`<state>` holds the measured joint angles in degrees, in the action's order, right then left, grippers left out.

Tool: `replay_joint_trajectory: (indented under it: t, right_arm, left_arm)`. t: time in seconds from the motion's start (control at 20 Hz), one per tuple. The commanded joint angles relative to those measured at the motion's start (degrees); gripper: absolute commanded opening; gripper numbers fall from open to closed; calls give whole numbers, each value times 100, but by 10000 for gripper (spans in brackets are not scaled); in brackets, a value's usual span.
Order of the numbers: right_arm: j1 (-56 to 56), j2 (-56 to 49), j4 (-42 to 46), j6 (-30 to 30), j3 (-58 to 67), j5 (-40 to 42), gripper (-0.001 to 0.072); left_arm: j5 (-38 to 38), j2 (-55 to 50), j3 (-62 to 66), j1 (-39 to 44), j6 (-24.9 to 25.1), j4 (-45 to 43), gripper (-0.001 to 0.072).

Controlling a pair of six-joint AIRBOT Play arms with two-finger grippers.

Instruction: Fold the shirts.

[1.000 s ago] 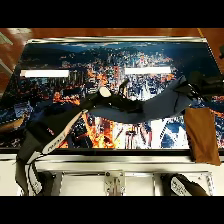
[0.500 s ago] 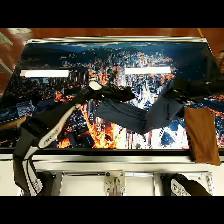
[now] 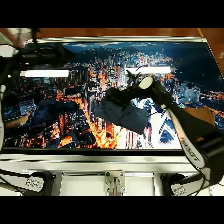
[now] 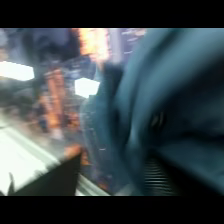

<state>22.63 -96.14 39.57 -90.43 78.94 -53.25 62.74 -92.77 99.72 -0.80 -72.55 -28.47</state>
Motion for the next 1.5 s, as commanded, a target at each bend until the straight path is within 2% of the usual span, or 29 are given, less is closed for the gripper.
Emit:
replay_joint_trajectory:
  t: [0.0,0.15,0.25,0.35,0.5,0.55,0.7,0.9,1.15,1.2,1.25,1.3,1.45]
  right_arm:
    - [354,-824,-1709,780,2,474,627]
    - [-98,-599,-1375,798,2,-254,627]
    - [-575,-258,-739,796,2,-1047,627]
    - [-1132,177,442,636,2,-1886,626]
    - [-1982,715,3034,-33,-57,-3095,627]
    - [-2232,817,3342,-114,-216,-3233,627]
    - [-2761,927,2673,7,-1209,-2855,635]
    - [-2675,802,1512,186,-2321,-1386,635]
    - [-2326,256,566,225,-2437,-402,633]
    - [-2247,160,341,310,-2437,-313,579]
    - [-2208,131,146,481,-2437,-289,281]
    - [-2212,177,11,699,-2415,-302,84]
    - [-2511,758,61,1657,-1950,-688,66]
  left_arm:
    - [984,459,0,-501,170,-122,40]
    - [1259,459,-24,-433,293,-173,40]
    - [1255,446,-31,-367,293,-214,40]
    - [1261,448,-31,-348,291,-223,40]
    - [1375,452,-28,-354,291,-289,40]
    - [1456,452,-28,-354,291,-310,39]
    - [1644,452,-28,-348,286,-330,40]
    - [1869,452,-28,-345,284,-330,40]
    - [1884,452,-28,-345,260,-328,40]
    - [1884,452,-28,-345,238,-328,40]
    - [1884,452,-28,-345,223,-328,40]
    - [1884,452,-28,-345,221,-328,40]
    - [1884,452,-28,-345,221,-328,40]
